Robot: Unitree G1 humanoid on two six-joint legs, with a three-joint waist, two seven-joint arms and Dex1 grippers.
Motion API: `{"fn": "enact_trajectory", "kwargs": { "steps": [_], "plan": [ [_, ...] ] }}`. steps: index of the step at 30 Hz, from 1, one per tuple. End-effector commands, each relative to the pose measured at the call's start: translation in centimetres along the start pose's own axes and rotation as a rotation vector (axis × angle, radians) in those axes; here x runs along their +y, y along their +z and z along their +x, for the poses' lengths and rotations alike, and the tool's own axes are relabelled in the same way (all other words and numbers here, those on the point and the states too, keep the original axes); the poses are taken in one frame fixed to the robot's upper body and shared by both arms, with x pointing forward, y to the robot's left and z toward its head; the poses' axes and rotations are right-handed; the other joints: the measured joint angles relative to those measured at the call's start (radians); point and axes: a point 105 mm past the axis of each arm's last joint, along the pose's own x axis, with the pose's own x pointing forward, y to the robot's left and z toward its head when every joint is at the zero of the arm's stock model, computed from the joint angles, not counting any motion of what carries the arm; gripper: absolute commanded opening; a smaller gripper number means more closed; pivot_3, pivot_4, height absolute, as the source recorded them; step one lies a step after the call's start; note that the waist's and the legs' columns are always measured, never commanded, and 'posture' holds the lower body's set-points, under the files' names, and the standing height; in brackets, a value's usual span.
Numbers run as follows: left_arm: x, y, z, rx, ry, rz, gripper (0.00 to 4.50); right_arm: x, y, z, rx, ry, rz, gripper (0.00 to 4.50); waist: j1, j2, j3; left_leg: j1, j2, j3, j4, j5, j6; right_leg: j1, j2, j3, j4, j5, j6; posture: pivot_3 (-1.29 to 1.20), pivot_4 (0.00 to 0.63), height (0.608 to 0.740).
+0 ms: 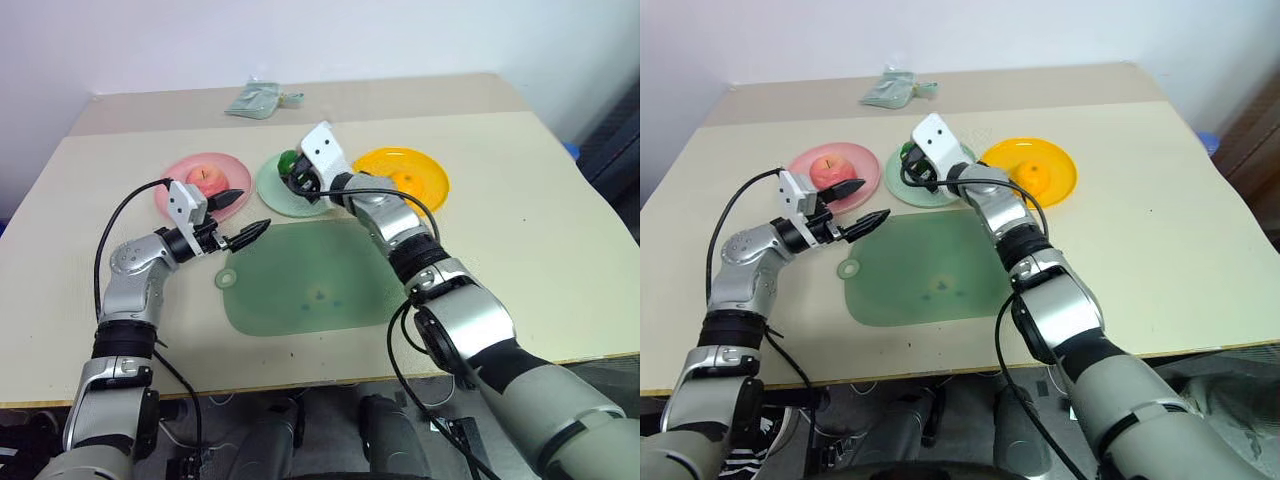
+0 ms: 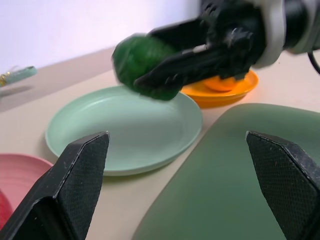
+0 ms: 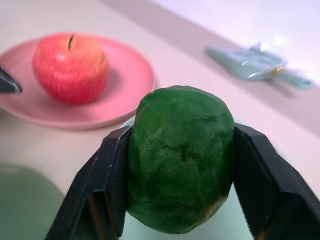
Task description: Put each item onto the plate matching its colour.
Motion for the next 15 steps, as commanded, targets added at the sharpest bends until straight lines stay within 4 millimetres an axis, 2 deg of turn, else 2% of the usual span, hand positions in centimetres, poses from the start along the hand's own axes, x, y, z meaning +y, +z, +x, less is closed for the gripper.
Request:
{"fn": "enact_trajectory", "kwargs": {
  "steps": [1,3,5,9,12,15],
  "plan": [
    [-0.1,1.4,-0.1,-0.032,-0.005,0.041,4.50,-0.4,1.1,0.1,-0.046,-0.009,-0.005,4.47,-0.002,0.000,0.000,0.000,0.000,0.000,0.000,0.000,0.000,0.000,0.000,0.000,0.000,0.000,0.000,0.00,0.150,0.740],
    [-0.4,1.7,-0.1,-0.042,-0.020,0.035,4.50,-1.6,2.0,-0.3,-0.092,-0.054,-0.002,4.47,-0.005,0.000,0.000,0.000,0.000,0.000,0.000,0.000,0.000,0.000,0.000,0.000,0.000,0.000,0.000,0.00,0.150,0.740],
    [-0.8,2.1,0.0,-0.057,-0.038,0.037,4.50,-2.7,3.4,-0.9,-0.168,-0.068,0.079,4.47,-0.010,0.000,0.000,0.000,0.000,0.000,0.000,0.000,0.000,-0.001,0.000,0.001,0.001,0.000,0.000,0.00,0.150,0.740],
    [-1.6,3.0,-0.2,-0.085,-0.120,0.013,4.50,-4.1,6.0,-3.8,-0.371,0.023,0.231,4.47,-0.011,0.001,0.000,0.000,0.000,0.000,0.000,0.000,0.000,-0.001,0.001,0.001,0.001,0.000,0.000,0.00,0.150,0.740],
    [-2.0,3.6,-0.7,-0.099,-0.203,-0.011,4.50,-3.5,6.2,-8.0,-0.467,0.137,0.175,4.47,-0.008,0.001,0.000,0.000,0.001,0.000,0.000,0.000,0.000,-0.001,0.001,0.001,0.000,0.000,0.000,0.00,0.150,0.740],
    [-2.2,4.2,-1.2,-0.121,-0.268,-0.034,4.50,-2.1,5.5,-11.8,-0.472,0.215,0.087,4.47,-0.009,0.001,0.000,0.000,0.001,0.000,0.001,-0.001,0.000,0.000,0.001,0.001,0.000,0.000,0.000,0.00,0.150,0.740]
  ]
}}
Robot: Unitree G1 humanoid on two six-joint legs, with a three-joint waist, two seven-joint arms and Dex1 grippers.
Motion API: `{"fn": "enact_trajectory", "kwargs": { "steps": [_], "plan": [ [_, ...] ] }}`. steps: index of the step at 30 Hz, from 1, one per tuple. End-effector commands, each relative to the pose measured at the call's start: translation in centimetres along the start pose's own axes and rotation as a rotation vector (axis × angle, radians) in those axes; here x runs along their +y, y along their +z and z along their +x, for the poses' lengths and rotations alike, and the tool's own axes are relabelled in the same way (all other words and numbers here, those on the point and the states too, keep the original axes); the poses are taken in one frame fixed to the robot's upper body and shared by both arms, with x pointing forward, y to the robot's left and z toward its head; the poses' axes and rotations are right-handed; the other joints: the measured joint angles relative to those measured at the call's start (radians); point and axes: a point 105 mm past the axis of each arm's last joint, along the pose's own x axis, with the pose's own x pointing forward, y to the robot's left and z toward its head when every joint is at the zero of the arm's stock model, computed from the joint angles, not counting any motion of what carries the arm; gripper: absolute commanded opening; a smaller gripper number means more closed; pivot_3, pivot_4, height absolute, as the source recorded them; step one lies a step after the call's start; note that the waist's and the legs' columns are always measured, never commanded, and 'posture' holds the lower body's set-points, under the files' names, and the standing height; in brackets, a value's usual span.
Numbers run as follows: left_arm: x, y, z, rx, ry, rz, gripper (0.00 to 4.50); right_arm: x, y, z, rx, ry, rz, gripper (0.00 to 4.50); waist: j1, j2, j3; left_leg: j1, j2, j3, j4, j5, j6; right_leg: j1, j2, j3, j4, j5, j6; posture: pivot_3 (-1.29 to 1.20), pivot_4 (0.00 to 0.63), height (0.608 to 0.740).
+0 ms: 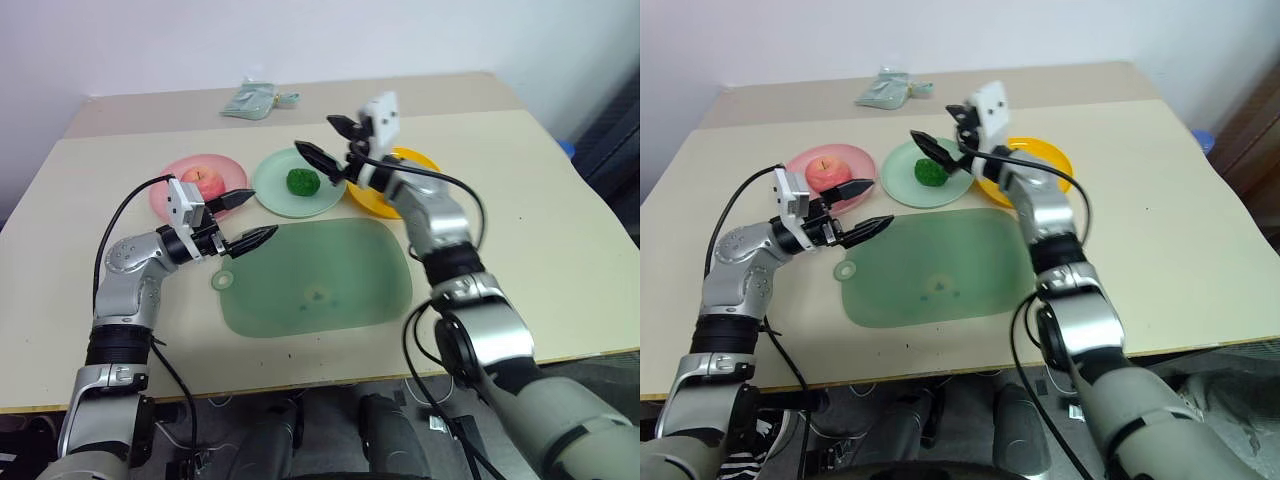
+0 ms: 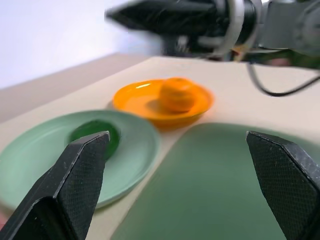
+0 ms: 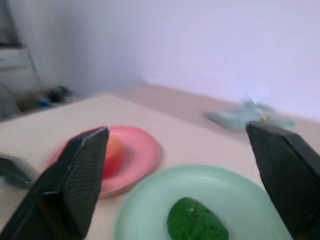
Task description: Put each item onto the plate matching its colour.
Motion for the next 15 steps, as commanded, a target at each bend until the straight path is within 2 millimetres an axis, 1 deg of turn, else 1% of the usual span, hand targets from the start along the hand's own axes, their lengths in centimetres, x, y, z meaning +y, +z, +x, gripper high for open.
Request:
{"fn": "enact_trajectory", "kwargs": {
  "steps": [1,3,5,7,8,10,12,15],
  "plan": [
    [-0.2,2.1,-0.4,-0.065,-0.083,0.007,4.50,2.9,2.5,-2.9,-0.046,0.158,-0.064,4.47,-0.001,0.000,0.000,0.000,0.000,0.000,0.001,0.000,0.000,0.000,0.000,0.000,0.000,0.000,0.000,0.00,0.150,0.740],
    [-0.3,2.4,-0.8,-0.074,-0.118,0.007,4.50,4.2,2.5,-4.8,-0.020,0.220,-0.078,4.47,-0.002,0.000,0.000,0.000,0.000,0.001,0.000,0.000,0.000,0.000,0.000,0.001,0.001,0.000,0.000,0.00,0.150,0.740],
    [-0.2,2.5,-1.0,-0.079,-0.133,-0.003,4.50,5.1,2.5,-5.8,0.008,0.261,-0.065,4.47,-0.006,0.000,0.000,0.000,0.001,0.002,0.001,0.000,0.000,0.000,0.000,0.001,0.001,0.000,0.000,0.00,0.150,0.740],
    [0.2,2.2,-1.5,-0.057,-0.139,-0.002,4.50,6.7,1.8,-8.7,0.076,0.329,-0.067,4.47,0.001,0.000,0.000,0.001,0.003,0.002,0.000,0.000,0.000,0.000,0.001,0.002,0.000,0.000,-0.001,0.00,0.150,0.740],
    [0.2,1.6,-1.7,-0.027,-0.147,0.010,4.50,7.2,1.4,-9.7,0.109,0.329,-0.106,4.47,0.008,0.000,0.000,0.001,0.003,0.002,0.000,-0.001,-0.001,0.000,0.001,0.001,0.000,0.000,-0.001,0.00,0.150,0.740],
    [0.2,1.0,-1.9,-0.003,-0.162,0.008,4.50,7.2,0.9,-10.9,0.134,0.288,-0.092,4.47,0.018,0.000,0.000,0.001,0.004,0.003,0.001,-0.002,0.000,0.001,0.002,0.001,-0.002,0.000,-0.001,0.00,0.150,0.740],
    [0.1,0.9,-1.7,-0.009,-0.181,0.003,4.50,7.0,0.4,-11.9,0.154,0.245,-0.105,4.47,0.023,0.000,0.000,0.001,0.004,0.005,0.002,-0.003,0.000,0.001,0.001,0.003,-0.003,0.000,0.000,0.00,0.150,0.740],
    [0.1,1.0,-1.5,-0.025,-0.202,-0.005,4.50,6.5,0.3,-12.4,0.165,0.185,-0.108,4.47,0.028,0.000,0.000,0.000,0.004,0.005,0.004,-0.002,0.000,0.002,0.001,0.003,-0.004,0.000,0.000,0.00,0.150,0.740]
  ]
}}
